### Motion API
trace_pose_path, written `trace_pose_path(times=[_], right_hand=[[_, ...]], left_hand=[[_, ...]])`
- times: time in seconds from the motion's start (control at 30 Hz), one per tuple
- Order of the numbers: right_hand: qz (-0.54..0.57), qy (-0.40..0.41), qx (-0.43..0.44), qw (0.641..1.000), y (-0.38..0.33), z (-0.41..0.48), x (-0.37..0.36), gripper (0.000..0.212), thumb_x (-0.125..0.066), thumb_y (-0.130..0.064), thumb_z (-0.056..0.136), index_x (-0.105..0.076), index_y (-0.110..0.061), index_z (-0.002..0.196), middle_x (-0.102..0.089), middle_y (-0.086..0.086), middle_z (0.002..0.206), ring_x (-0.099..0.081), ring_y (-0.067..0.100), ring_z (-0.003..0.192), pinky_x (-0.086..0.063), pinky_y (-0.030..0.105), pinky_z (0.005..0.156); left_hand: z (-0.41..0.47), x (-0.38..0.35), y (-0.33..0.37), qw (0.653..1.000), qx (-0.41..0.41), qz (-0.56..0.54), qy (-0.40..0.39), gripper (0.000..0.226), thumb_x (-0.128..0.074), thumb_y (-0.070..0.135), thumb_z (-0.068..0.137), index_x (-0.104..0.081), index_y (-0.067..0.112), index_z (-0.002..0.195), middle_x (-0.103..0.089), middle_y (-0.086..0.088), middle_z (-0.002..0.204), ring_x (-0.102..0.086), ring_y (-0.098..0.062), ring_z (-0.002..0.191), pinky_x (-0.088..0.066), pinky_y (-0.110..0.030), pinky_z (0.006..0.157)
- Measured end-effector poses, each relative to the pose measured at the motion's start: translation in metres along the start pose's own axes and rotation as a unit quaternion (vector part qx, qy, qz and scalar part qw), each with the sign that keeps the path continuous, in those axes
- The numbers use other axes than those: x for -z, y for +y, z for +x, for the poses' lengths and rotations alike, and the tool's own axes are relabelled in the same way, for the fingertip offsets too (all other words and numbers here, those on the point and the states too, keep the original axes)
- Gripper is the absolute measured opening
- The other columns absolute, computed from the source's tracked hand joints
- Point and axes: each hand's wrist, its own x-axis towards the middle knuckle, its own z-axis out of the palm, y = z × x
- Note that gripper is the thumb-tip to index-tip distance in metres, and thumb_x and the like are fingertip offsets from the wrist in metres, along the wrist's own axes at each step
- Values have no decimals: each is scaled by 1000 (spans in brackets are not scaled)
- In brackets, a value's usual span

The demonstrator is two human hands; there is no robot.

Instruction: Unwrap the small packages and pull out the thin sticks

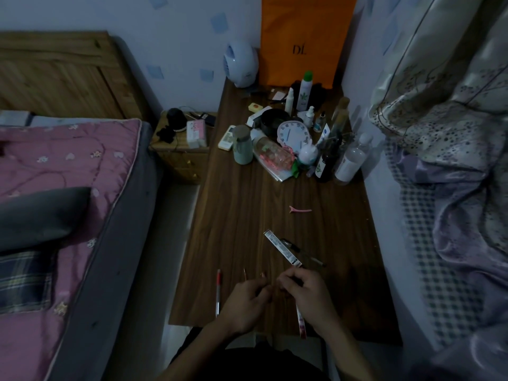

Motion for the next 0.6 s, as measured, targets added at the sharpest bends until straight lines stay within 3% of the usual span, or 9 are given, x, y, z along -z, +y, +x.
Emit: trace_pose_path(times=[0.17, 0.3, 0.43, 0.53, 0.6], right_hand=[[-4, 32, 9, 999, 5, 0, -3, 23, -65, -14, 92, -76, -26, 76, -74, -6, 79, -69, 7, 77, -53, 22, 69], [2, 67, 7, 998, 8, -3, 1, 20, -64, -16, 93, -76, -27, 81, -75, -9, 84, -70, 6, 81, -55, 25, 71], [-8, 142, 23, 990, 9, 1, 25, 28, -64, -19, 94, -74, -40, 77, -73, -19, 84, -69, 0, 78, -50, 21, 65], [-17, 119, 17, 993, 11, 4, 40, 41, -64, -17, 94, -73, -54, 79, -72, -24, 92, -67, -6, 88, -51, 20, 73], [-38, 123, 13, 992, 17, 6, 44, 43, -65, -15, 93, -73, -55, 79, -71, -26, 93, -65, -8, 92, -52, 19, 78]], left_hand=[[6, 2, -1, 999, 32, -14, -23, 32, -46, 21, 97, -61, 17, 68, -51, 13, 49, -45, 3, 47, -32, -16, 50], [9, 2, 2, 994, 47, -70, -65, 39, -43, 18, 99, -58, 25, 63, -54, 19, 50, -45, 5, 49, -34, -14, 52], [3, 7, -9, 987, 81, -128, -61, 35, -39, 18, 102, -60, 13, 75, -53, 17, 49, -45, 4, 46, -33, -16, 50], [1, 8, -20, 984, 91, -149, -20, 33, -41, 15, 102, -60, 7, 76, -48, 13, 45, -41, 3, 43, -30, -21, 51], [4, 6, -26, 984, 93, -150, -3, 33, -42, 16, 102, -63, 3, 79, -44, 10, 47, -38, 1, 44, -28, -23, 50]])
